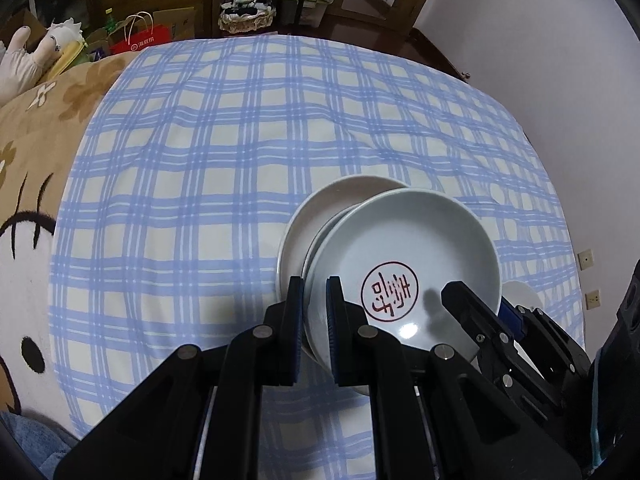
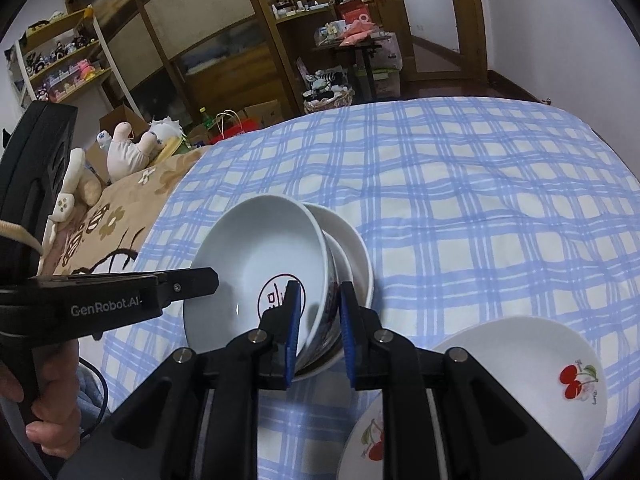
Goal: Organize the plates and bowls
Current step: 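Lower the seal-logo bowl into the red-patterned bowl with both grippers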
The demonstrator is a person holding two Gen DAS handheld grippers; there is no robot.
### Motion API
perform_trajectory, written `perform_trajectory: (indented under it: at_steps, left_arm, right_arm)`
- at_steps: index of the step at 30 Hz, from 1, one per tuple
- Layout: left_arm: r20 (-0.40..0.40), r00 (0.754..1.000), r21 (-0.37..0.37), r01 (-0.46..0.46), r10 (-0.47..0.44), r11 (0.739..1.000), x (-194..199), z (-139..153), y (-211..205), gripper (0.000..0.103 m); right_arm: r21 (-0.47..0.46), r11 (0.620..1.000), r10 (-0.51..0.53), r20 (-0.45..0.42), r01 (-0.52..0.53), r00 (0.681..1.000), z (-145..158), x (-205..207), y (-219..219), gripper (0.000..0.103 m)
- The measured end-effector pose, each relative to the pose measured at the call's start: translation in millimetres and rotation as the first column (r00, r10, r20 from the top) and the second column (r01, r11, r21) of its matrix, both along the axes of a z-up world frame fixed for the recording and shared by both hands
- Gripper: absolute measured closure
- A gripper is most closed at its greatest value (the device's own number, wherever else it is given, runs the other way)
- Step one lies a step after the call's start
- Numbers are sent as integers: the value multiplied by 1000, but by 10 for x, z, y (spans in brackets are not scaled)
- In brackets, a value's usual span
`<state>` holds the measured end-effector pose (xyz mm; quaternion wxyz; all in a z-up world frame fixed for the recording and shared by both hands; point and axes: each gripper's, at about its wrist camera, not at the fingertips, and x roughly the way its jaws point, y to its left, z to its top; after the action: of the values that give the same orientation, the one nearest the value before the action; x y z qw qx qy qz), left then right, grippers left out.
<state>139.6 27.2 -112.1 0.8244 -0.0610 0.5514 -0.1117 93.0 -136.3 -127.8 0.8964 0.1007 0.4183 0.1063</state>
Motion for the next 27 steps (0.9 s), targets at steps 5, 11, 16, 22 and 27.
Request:
perform_trajectory:
  at_steps: [5,11,16,22,27]
  left_arm:
    - [-7,1000,-13,0,0,1000,19,-15,13,93]
    - [-6,999,21,32,-31,999,21,-49,-45,91]
    - [-10,999,40,50,-49,998,33,-68,-41,90]
    - [17,999,43,49,-49,998,15,43,44,84]
    - [8,999,41,48,-49,998,45,68,134,83]
  right_arm:
    - [9,1000,-5,-15,5,1000,-60,14,-15,77]
    - [29,1000,1,-27,0,1000,-65,2,-68,72]
    - [18,1000,-15,-38,15,999,-16,7,-117,72]
    - [13,999,-45,-49,46,998,55,0,-213,71]
    - [10,997,-71,-54,72,996,111,-1,-324,48]
